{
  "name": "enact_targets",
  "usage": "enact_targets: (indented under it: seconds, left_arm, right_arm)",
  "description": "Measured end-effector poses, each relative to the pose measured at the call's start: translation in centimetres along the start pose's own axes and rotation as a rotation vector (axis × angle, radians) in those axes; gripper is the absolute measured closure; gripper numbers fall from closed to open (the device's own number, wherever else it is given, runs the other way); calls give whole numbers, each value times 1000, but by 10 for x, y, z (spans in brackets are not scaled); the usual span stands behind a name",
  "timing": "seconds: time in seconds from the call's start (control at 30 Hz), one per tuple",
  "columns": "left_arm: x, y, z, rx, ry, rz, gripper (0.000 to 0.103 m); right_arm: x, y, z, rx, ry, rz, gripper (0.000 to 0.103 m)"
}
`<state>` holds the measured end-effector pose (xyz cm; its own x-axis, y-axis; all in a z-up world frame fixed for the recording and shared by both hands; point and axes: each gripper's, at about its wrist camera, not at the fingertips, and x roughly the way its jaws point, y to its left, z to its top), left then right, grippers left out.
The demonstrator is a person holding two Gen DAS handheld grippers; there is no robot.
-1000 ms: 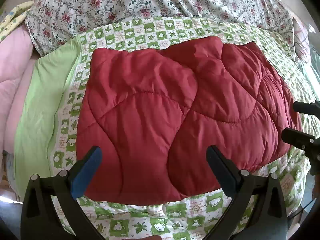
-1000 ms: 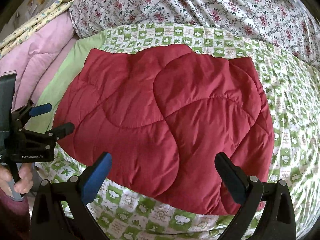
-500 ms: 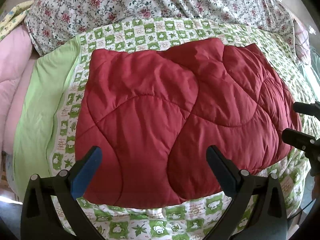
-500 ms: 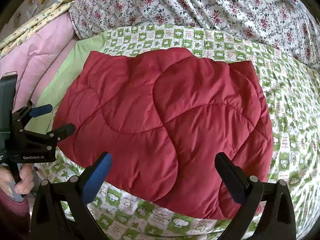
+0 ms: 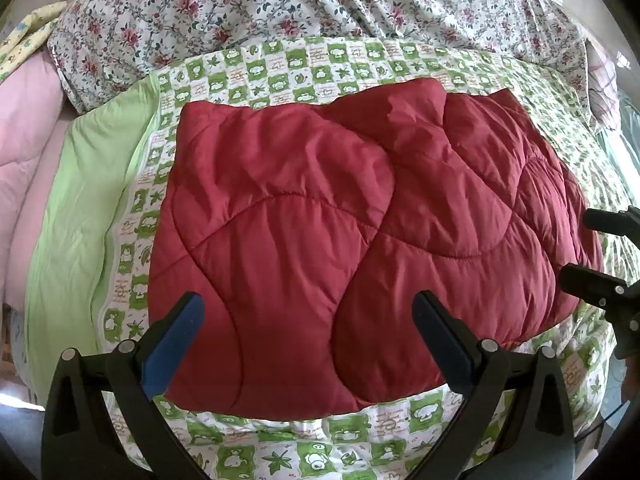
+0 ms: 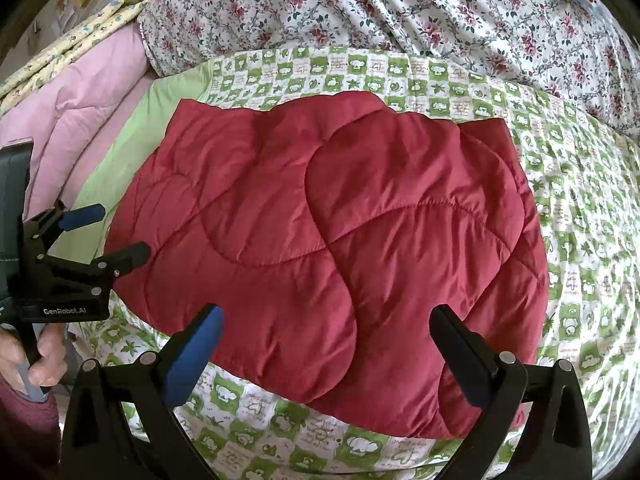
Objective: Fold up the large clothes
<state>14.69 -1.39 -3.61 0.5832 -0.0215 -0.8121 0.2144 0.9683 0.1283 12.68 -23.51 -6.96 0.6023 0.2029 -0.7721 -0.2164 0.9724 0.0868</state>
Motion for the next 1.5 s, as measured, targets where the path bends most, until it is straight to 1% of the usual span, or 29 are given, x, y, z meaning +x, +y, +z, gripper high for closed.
enact_targets:
  seconds: [0.23,0.43,1.5]
  left_arm:
    - [-2,-1,0,-7,-10,3,0]
    - [-4,-3,-1,7,-24,14,0]
    - [-6,-4,-3,8,-27,10,0]
  right_arm:
    - [0,-1,-1,-1,-2,0,0]
    - [0,-2,-2,1,-3,-1,0]
    - [-6,-1,-5,9,-13,-1,0]
